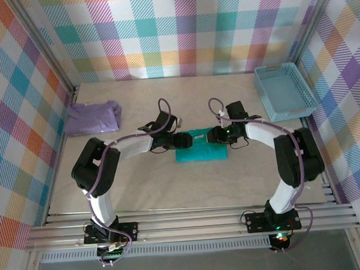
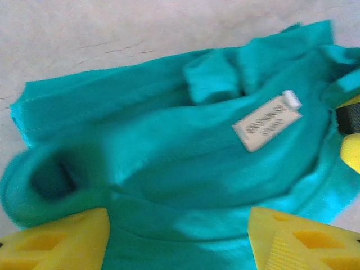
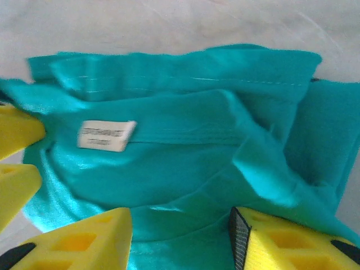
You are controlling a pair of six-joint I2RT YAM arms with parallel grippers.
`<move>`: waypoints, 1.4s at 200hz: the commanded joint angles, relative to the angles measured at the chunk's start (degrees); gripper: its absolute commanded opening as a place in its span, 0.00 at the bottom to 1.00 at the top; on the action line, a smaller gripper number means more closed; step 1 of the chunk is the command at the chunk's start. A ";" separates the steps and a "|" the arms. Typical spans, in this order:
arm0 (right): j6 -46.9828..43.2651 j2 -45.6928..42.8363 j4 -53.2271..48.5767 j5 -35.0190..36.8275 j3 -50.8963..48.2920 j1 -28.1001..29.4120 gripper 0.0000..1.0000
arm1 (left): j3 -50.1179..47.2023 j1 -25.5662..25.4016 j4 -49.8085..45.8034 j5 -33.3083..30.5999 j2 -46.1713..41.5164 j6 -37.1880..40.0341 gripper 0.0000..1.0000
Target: Fold the inside-out t-shirt
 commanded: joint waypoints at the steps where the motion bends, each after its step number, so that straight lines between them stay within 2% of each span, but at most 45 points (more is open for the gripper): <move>1: 0.47 4.44 -1.07 -1.45 4.13 -2.07 0.50 | 2.09 1.06 0.62 -1.50 2.17 0.67 0.66; 25: -1.10 1.50 -3.24 -0.50 4.09 -2.62 0.51 | 1.75 1.24 0.64 -1.18 0.59 0.84 0.66; 66: -1.83 -9.41 -6.48 4.57 -1.18 -2.73 0.63 | -1.71 1.66 -1.17 -5.60 -6.94 1.27 0.69; 85: -1.11 -11.43 -5.97 6.14 -4.00 -2.67 0.66 | -3.92 2.90 -1.46 -5.51 -8.35 -1.09 0.77; 107: 0.58 -10.20 -4.00 6.39 -4.66 -2.84 0.69 | -3.13 3.87 -1.90 -1.14 -5.93 -2.08 0.82; 128: 2.20 -7.98 -1.85 3.46 -4.27 -2.77 0.70 | -0.37 3.54 -2.09 3.31 -1.27 -2.21 0.83; 186: 5.02 -2.65 2.82 -0.69 -5.49 -2.66 0.67 | 4.57 -0.04 -0.74 6.40 7.15 -2.73 0.83; 207: 6.21 -2.10 4.76 -2.06 -6.78 -2.72 0.65 | 4.38 -1.29 2.30 8.59 7.82 -4.13 0.75; 222: 6.49 -2.20 5.26 -2.20 -7.13 -2.69 0.64 | 4.32 -1.83 3.13 8.31 7.91 -4.48 0.66; 249: 6.27 -2.47 4.99 -2.12 -7.08 -2.70 0.63 | 4.77 -1.75 2.86 5.20 7.74 -3.75 0.44; 280: 5.21 -4.33 3.11 -0.43 -6.44 -2.71 0.63 | 6.90 -0.93 0.03 2.88 7.32 0.76 0.12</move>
